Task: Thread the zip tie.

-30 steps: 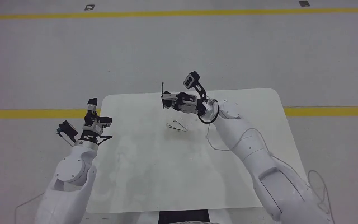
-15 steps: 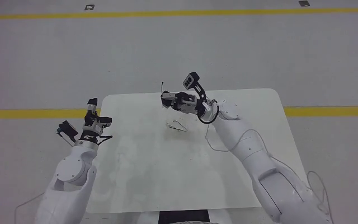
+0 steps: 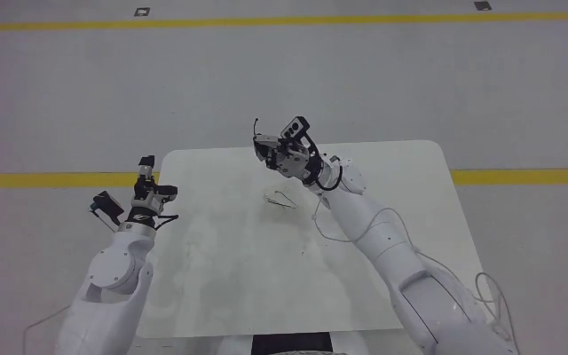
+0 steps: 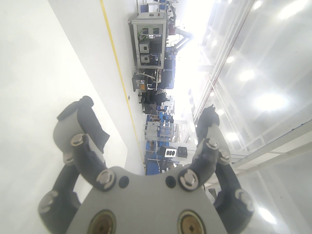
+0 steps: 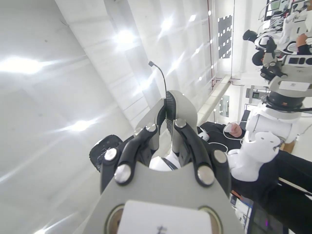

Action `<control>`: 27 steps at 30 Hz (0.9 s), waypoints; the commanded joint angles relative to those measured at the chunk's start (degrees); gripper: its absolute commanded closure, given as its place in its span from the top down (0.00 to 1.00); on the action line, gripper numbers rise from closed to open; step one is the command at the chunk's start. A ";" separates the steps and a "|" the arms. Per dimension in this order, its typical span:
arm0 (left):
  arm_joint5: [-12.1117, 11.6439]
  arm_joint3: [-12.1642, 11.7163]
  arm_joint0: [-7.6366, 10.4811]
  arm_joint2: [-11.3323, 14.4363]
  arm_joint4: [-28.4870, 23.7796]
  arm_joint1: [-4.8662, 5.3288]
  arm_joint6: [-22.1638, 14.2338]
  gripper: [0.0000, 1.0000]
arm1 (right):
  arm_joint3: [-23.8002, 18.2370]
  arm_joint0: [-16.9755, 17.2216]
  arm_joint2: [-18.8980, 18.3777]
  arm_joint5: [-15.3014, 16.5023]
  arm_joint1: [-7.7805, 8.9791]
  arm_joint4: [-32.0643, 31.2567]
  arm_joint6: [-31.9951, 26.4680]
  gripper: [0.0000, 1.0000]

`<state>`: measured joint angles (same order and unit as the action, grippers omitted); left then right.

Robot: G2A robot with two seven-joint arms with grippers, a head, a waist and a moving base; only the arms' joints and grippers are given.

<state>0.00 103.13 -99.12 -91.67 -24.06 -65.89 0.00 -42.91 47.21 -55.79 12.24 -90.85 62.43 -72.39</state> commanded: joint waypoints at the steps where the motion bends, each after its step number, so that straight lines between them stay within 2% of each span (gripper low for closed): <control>1: 0.00 0.00 0.00 0.00 0.00 0.00 0.00 1.00 | 0.05 0.00 -0.04 0.08 -0.01 0.08 -0.04 0.00; 9: 0.00 0.00 0.00 0.00 0.00 0.00 0.00 1.00 | 0.05 0.00 -0.04 0.08 -0.01 0.08 -0.04 0.00; 13: 0.00 0.00 0.00 0.00 0.00 0.00 0.00 1.00 | -3.24 1.44 -0.48 -0.55 0.26 -1.68 3.93 0.00; 16: 0.00 0.00 0.00 0.00 0.00 0.00 0.00 1.00 | -5.18 2.11 -1.11 0.12 0.54 -3.53 6.45 0.00; 23: 0.00 0.00 0.00 0.00 0.00 0.00 0.00 1.00 | -8.05 2.18 -1.45 7.09 1.20 -14.74 15.02 0.00; 27: 0.00 0.00 0.00 0.00 0.00 0.00 0.00 1.00 | -10.90 2.76 -2.18 7.24 1.57 -21.12 18.28 0.00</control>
<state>0.00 103.13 -99.12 -91.67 -24.06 -65.89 0.00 -52.97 49.79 -57.70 19.56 -89.39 43.45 -54.86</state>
